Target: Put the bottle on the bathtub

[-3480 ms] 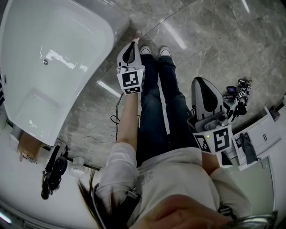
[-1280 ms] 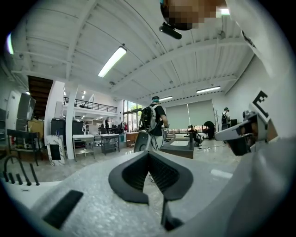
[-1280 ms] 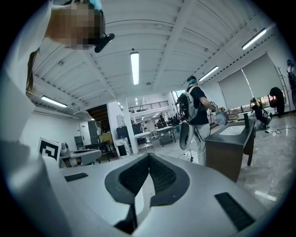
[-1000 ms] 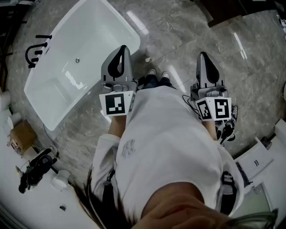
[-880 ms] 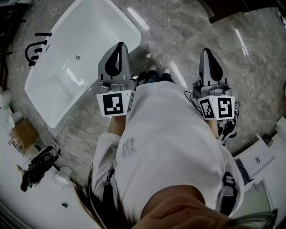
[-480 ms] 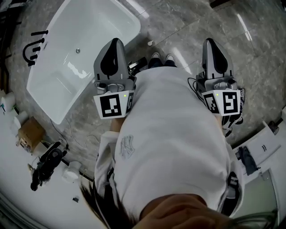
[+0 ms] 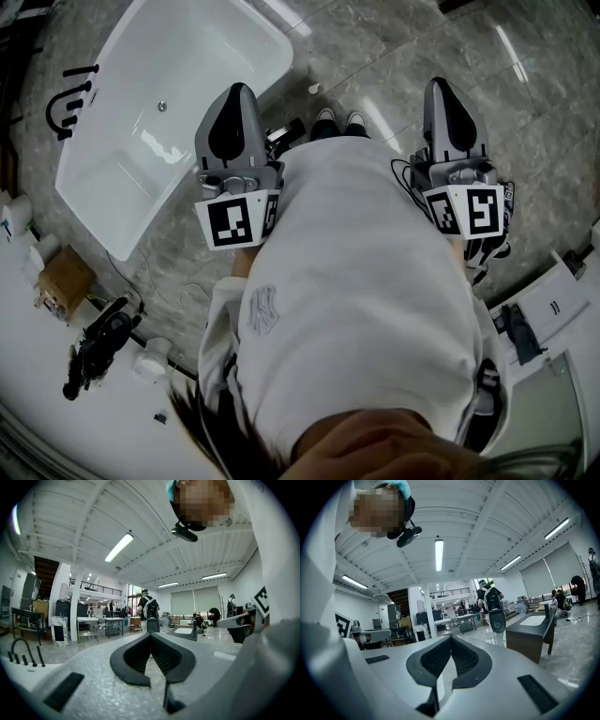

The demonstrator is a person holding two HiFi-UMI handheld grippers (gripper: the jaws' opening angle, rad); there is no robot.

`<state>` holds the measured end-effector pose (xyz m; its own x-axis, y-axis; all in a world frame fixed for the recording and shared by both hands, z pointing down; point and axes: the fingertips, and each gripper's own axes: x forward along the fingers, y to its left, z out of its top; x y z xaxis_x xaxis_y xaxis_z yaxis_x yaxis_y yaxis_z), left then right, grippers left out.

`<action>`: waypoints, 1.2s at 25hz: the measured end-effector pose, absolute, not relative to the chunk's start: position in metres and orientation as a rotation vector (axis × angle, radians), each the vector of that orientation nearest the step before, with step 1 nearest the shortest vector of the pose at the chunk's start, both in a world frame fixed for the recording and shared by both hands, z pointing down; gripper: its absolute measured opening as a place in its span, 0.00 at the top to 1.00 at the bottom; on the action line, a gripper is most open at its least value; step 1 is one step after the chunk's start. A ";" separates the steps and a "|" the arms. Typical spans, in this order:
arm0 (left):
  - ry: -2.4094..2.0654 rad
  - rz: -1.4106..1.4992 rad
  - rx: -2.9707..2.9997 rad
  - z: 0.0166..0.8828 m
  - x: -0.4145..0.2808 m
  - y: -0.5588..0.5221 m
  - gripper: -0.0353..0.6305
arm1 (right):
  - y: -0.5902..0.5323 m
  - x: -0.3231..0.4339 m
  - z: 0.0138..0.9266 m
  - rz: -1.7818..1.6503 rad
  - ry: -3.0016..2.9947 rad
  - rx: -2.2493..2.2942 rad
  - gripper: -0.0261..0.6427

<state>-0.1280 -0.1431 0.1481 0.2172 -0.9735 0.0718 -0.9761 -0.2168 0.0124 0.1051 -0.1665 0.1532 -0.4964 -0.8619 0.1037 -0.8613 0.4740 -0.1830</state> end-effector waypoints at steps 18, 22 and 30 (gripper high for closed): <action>-1.936 0.081 2.393 0.152 -0.127 -0.140 0.93 | -0.160 0.106 0.152 -0.321 2.702 -1.561 0.94; -1.935 0.079 2.388 0.152 -0.127 -0.141 0.93 | -0.160 0.106 0.152 -0.322 2.704 -1.560 0.94; -1.933 0.077 2.384 0.155 -0.126 -0.139 0.93 | -0.159 0.108 0.154 -0.326 2.704 -1.564 0.94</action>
